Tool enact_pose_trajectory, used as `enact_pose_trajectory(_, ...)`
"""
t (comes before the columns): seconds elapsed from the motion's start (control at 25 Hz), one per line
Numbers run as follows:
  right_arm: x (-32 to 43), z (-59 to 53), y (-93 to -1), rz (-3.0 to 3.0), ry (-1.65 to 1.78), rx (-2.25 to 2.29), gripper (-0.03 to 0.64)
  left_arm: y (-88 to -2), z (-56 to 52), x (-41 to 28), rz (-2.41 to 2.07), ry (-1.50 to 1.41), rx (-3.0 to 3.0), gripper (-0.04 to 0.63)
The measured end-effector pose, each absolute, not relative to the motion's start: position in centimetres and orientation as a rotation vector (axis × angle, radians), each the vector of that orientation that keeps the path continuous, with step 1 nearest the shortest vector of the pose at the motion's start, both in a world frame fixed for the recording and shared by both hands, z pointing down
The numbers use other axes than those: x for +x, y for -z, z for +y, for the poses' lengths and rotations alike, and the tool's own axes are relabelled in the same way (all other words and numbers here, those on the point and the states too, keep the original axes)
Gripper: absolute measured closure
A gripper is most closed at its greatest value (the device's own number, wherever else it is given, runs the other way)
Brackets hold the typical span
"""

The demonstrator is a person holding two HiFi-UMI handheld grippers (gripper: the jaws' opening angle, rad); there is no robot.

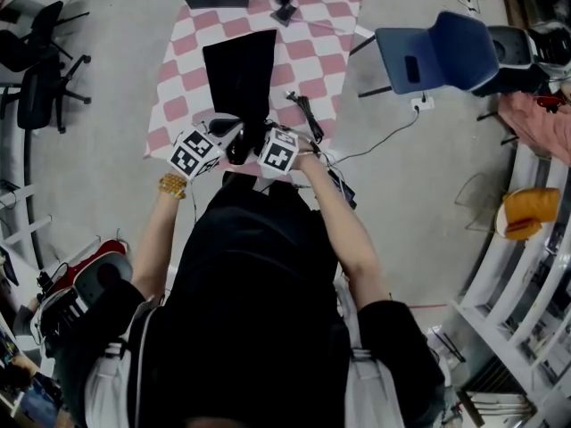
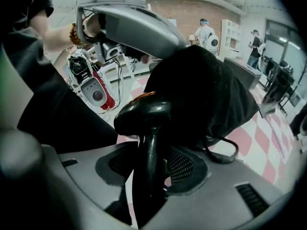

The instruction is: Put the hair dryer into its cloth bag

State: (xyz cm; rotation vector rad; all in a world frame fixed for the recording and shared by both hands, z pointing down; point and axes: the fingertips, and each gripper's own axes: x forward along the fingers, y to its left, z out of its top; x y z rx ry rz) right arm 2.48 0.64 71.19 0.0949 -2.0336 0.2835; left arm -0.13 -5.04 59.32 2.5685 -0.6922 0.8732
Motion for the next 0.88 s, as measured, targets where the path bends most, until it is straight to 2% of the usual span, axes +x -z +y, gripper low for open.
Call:
enact_pose_trajectory(0.2,3.1,0.1,-71.1,-2.028,-0.293,0.13,0.428,-56.6,-4.9,-2.0,-0.82,-0.866,2.633,0.57)
enact_pose_trajectory(0.24,3.2,0.0,-71.2,-2.029,-0.293,0.136,0.428,-56.2,-5.0,-2.5,-0.826,-0.838,2.633,0.56)
enact_pose_trajectory(0.32,3.2,-0.1,-71.6,-2.03,-0.3,0.15,0.428,-55.8,-4.9,-3.0,-0.804,-0.781,2.62,0.472)
enact_pose_trajectory(0.36,3.2,-0.1,-71.7,-2.032,-0.307,0.155,0.428,-56.0,-4.8,-3.3,-0.8,-0.774,2.612,0.456)
enact_pose_trajectory(0.6,2.3,0.3,-71.6,-2.048,-0.303,0.155,0.428,-61.7,-5.9,-2.9,-0.777,-0.996,2.575,0.433)
enact_pose_trajectory(0.72,1.8,0.4,-71.4,-2.044,-0.285,0.149,0.428,-63.5,-6.1,-1.5,-0.708,-1.051,2.538,0.443)
enact_pose_trajectory(0.8,1.5,0.3,-71.2,-2.04,-0.273,0.149,0.428,-63.0,-6.1,-0.9,-0.685,-1.049,2.543,0.557)
enact_pose_trajectory(0.88,1.2,0.0,-71.1,-2.044,-0.274,0.157,0.428,-62.2,-5.8,-0.2,-0.634,-1.018,2.558,0.563)
